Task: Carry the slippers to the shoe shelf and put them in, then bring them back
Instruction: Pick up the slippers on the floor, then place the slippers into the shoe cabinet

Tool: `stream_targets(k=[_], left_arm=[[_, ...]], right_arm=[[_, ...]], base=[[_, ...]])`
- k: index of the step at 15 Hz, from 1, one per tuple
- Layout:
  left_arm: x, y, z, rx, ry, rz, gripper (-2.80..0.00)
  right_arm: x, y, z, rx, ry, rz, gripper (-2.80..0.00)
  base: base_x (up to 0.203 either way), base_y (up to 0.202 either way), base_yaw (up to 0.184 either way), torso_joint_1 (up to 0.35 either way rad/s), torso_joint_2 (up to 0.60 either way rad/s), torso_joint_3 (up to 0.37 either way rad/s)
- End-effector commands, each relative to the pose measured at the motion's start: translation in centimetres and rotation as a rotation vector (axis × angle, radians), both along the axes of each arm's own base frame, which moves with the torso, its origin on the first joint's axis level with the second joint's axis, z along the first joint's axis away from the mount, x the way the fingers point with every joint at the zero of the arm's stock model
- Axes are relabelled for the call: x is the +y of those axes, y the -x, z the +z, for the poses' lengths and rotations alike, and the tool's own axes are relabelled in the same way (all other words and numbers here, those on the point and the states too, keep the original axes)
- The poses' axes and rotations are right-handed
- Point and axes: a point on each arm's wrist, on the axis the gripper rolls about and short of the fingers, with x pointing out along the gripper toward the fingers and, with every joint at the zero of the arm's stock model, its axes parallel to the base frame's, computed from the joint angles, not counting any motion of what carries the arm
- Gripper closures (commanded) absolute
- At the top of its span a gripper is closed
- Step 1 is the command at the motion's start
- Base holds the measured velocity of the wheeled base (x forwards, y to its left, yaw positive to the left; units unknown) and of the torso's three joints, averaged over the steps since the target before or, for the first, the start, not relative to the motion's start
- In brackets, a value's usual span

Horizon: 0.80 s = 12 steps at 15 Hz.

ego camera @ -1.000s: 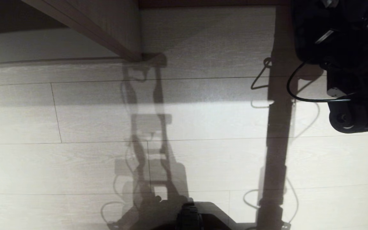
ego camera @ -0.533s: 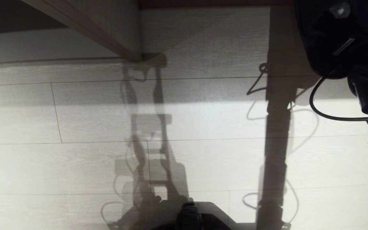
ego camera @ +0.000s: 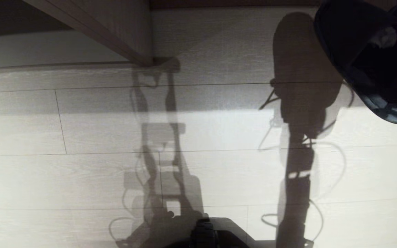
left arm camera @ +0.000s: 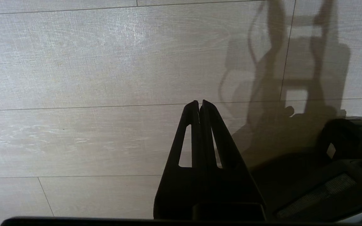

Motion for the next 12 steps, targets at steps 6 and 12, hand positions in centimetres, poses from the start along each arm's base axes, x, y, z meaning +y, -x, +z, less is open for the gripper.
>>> stream_targets(k=[6,12], left_arm=[[0.0,0.0,0.0,0.000,0.000,0.001,0.00],[0.0,0.0,0.0,-0.002,0.000,0.001,0.00]], right_arm=[[-1.4,7.9,-0.9,0.073,0.045,-0.031,0.00],[-2.4,12.1,-4.2,0.096,0.053,-0.059,0.00]], base=[[0.000,0.000,0.000,0.000,0.00,0.000],[0.000,0.000,0.000,0.000,0.00,0.000]])
